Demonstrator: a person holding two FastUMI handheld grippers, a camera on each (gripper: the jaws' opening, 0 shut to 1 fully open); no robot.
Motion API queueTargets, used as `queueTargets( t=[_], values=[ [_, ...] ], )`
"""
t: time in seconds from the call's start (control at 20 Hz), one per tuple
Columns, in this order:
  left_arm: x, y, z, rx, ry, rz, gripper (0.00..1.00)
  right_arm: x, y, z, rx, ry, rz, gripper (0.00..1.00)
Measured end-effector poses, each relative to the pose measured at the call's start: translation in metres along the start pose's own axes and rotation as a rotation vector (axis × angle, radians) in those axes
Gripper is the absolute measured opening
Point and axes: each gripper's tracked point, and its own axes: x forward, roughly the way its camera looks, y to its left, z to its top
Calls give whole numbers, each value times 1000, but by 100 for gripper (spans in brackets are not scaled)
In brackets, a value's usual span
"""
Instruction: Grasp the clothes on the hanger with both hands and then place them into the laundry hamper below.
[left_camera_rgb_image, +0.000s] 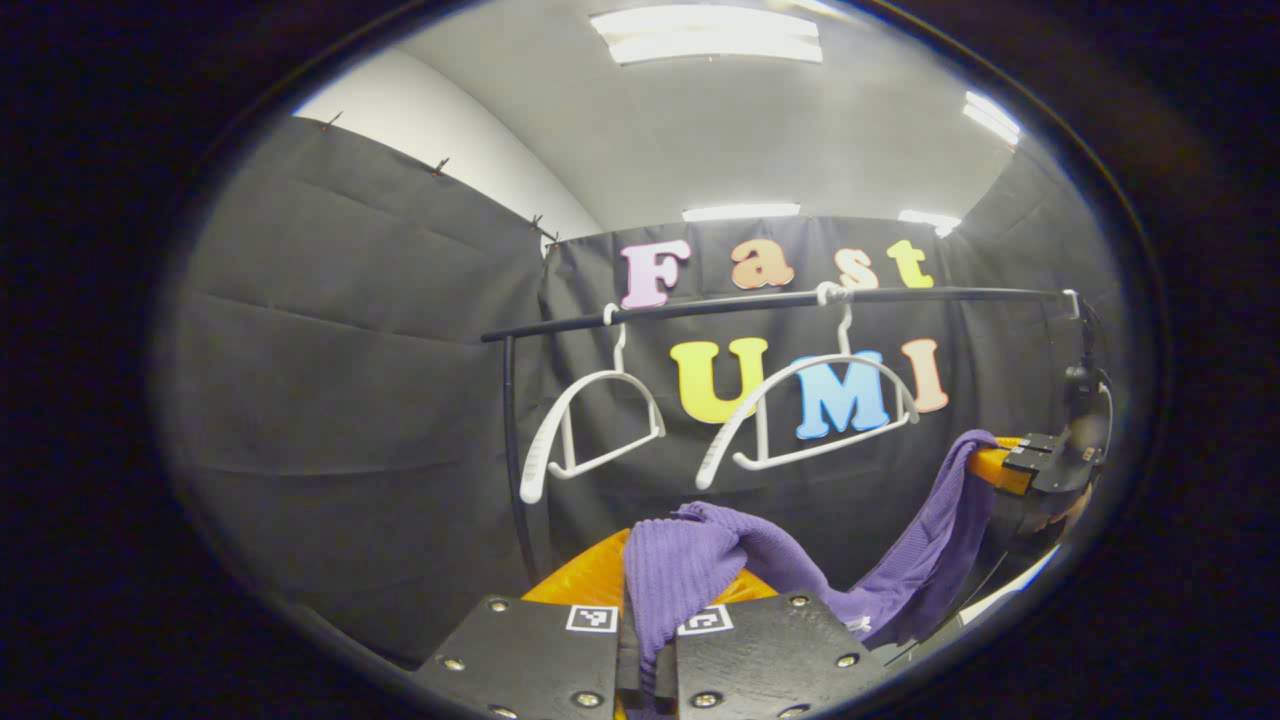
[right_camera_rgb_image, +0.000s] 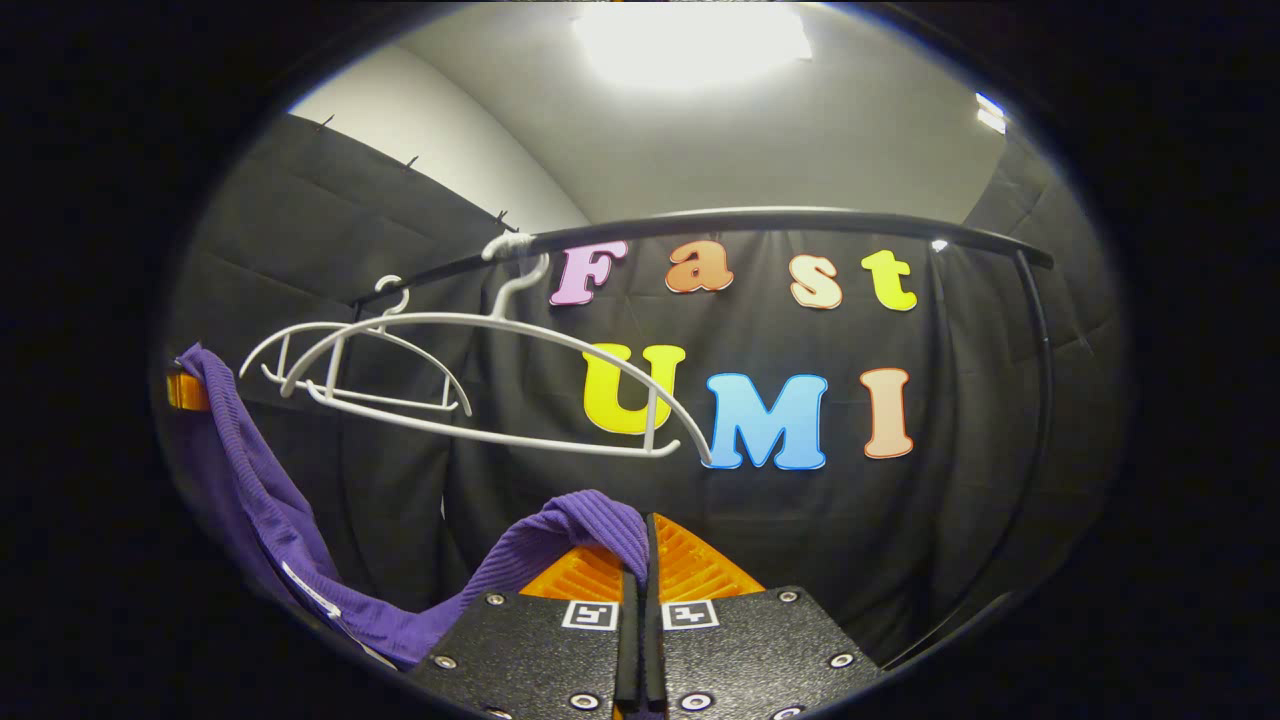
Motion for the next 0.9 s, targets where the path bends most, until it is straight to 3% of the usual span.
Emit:
queueTargets(
  t=[0.4, 0.7, 0.9],
  values=[
    [-30, -28, -27, -105, 14, -148, 2, -75, 66, 30, 25, -26, 23, 2],
    [-54, -52, -55, -162, 62, -262, 2, -116, 108, 4, 43, 52, 31, 2],
    [-62, -82, -94, -166, 122, -328, 2, -130, 126, -39, 42, 148, 38, 2]
  ],
)
